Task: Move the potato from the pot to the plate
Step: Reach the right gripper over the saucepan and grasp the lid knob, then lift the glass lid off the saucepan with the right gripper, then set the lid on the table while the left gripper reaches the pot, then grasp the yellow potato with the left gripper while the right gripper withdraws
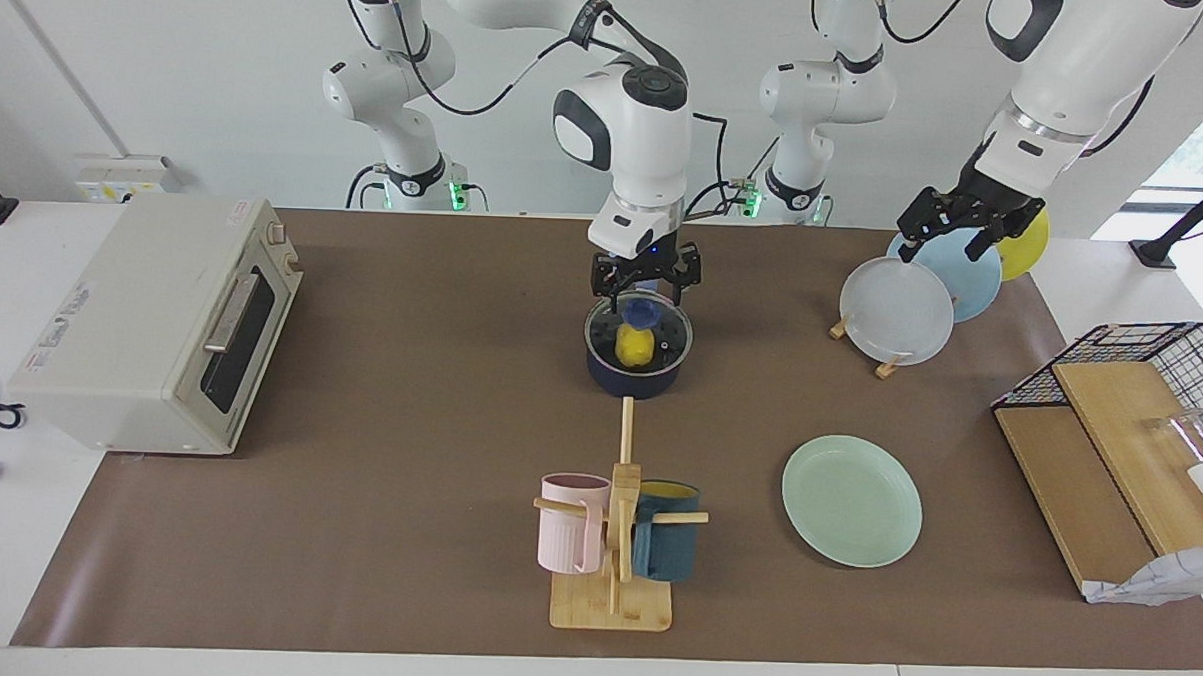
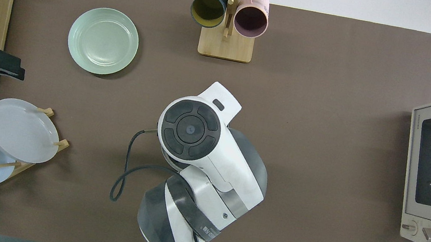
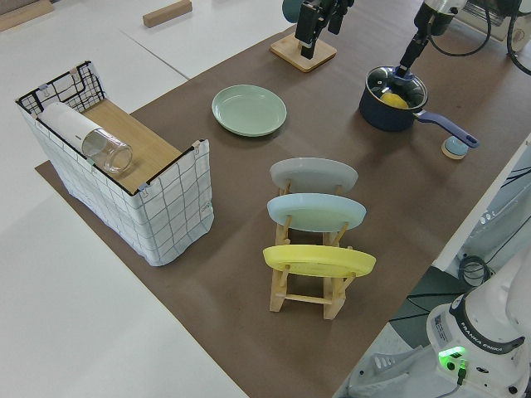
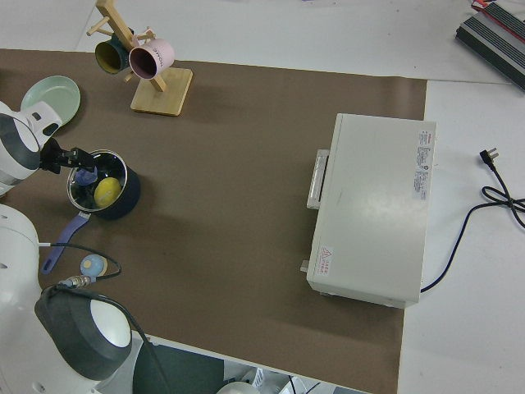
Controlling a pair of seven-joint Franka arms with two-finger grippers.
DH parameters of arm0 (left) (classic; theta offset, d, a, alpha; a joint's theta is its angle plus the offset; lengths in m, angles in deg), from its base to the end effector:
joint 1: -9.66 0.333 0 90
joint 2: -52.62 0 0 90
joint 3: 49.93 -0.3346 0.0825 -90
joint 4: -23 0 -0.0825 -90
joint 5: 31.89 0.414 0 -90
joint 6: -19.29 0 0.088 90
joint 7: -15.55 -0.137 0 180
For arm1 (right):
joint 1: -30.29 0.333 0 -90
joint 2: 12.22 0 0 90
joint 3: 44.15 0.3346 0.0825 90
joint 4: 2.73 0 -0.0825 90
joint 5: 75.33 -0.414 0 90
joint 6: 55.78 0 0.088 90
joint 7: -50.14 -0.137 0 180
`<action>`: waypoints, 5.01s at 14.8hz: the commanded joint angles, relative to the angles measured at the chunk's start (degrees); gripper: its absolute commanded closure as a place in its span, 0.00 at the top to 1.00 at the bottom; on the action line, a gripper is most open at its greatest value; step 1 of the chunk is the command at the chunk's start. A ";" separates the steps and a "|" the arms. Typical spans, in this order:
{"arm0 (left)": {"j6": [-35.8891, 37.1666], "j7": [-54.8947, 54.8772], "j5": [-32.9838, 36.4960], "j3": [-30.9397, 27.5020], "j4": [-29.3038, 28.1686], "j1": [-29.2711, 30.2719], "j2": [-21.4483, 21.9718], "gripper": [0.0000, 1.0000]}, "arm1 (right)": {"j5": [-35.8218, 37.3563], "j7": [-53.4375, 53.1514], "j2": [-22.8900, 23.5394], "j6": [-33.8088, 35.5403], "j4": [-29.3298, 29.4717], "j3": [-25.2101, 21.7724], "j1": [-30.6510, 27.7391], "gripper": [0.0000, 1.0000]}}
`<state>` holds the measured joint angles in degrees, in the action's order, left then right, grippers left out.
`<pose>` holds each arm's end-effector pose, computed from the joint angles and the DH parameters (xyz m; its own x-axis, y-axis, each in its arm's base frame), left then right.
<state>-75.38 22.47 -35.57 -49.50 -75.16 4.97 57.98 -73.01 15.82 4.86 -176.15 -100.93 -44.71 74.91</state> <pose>0.5579 -0.0585 0.6022 0.9990 0.0364 0.0246 0.0347 -0.9972 0.0669 0.4951 0.4756 0.3978 0.9778 0.1867 0.0952 0.1891 -0.9818 -0.0172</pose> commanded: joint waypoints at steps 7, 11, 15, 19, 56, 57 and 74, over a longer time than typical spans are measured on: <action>-1.04 0.55 -0.28 0.09 -1.52 0.12 1.22 1.00 | 1.55 0.23 -0.73 -4.96 -3.66 -0.32 -0.49 1.00; -0.33 0.55 -0.36 0.18 -1.52 0.12 1.40 1.00 | 1.55 0.23 -0.64 -5.40 -3.75 -0.32 -0.58 0.85; -0.33 -0.15 -0.36 0.18 -1.61 0.11 1.49 1.00 | 1.55 0.31 -0.64 -5.49 -3.75 -0.32 -0.58 0.63; -0.86 -0.15 -0.36 0.18 -1.95 0.03 1.58 1.00 | 1.55 0.49 -0.64 -5.31 -3.75 -0.32 -0.58 0.42; -34.69 41.25 1.75 0.44 -20.41 -36.89 -12.92 1.00 | -1.44 47.16 -7.14 1.68 -9.76 -0.41 -39.69 1.00; -35.04 41.16 1.83 0.44 -20.59 -36.97 -13.19 1.00 | -1.52 46.99 -7.32 6.24 -5.81 -0.41 -39.61 1.00; -39.44 40.90 4.65 0.44 -21.12 -39.17 -17.93 0.72 | -1.00 36.70 -18.13 29.93 1.35 -0.76 -39.87 1.00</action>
<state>-113.68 63.03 -32.23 -48.06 -95.46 -33.14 39.77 -73.55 53.67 -11.15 -145.17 -96.93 -45.93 35.94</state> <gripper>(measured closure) 0.035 0.000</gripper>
